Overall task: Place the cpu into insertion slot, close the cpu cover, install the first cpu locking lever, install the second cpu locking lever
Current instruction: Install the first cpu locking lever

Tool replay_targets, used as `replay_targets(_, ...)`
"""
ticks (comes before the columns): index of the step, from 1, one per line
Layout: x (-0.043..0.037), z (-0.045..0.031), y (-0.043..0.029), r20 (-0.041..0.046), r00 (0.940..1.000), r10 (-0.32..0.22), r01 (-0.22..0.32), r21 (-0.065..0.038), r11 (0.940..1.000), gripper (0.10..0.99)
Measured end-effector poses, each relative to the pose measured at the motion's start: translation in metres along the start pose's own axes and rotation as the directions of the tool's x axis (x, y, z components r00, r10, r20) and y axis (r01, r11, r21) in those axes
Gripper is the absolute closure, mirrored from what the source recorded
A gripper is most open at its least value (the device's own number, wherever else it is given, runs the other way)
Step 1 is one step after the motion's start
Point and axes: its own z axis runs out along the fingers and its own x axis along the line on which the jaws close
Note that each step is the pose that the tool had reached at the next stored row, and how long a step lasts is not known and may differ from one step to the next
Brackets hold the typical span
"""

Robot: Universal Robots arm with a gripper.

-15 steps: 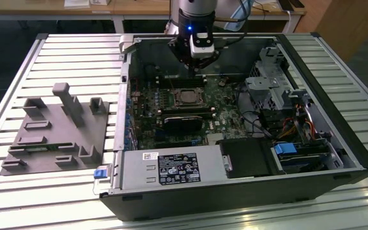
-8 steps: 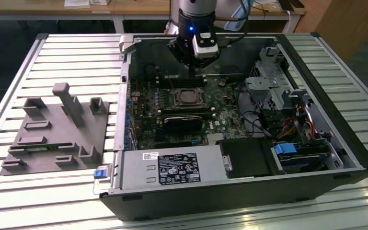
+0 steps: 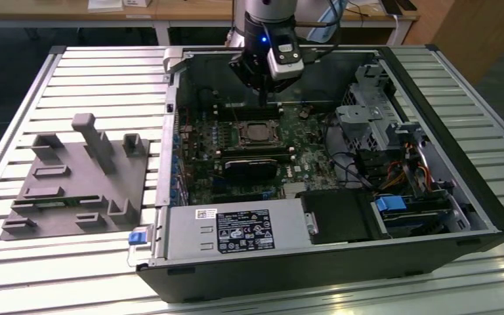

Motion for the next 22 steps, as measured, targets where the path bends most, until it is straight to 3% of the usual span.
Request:
replay_targets(6,0.0000,0.0001,0.0000,0.0052,0.9977,-0.067,0.067,-0.004,0.9977,0.973)
replay_targets(12,0.0000,0.0002,0.0000,0.0070,0.9905,-0.137,0.137,-0.007,0.9905,0.973)
replay_targets(17,0.0000,0.0002,0.0000,0.0075,0.9804,-0.197,0.197,-0.009,0.9804,0.973)
replay_targets(22,0.0000,0.0002,0.0000,0.0078,0.9658,-0.259,0.259,-0.011,0.9657,0.973)
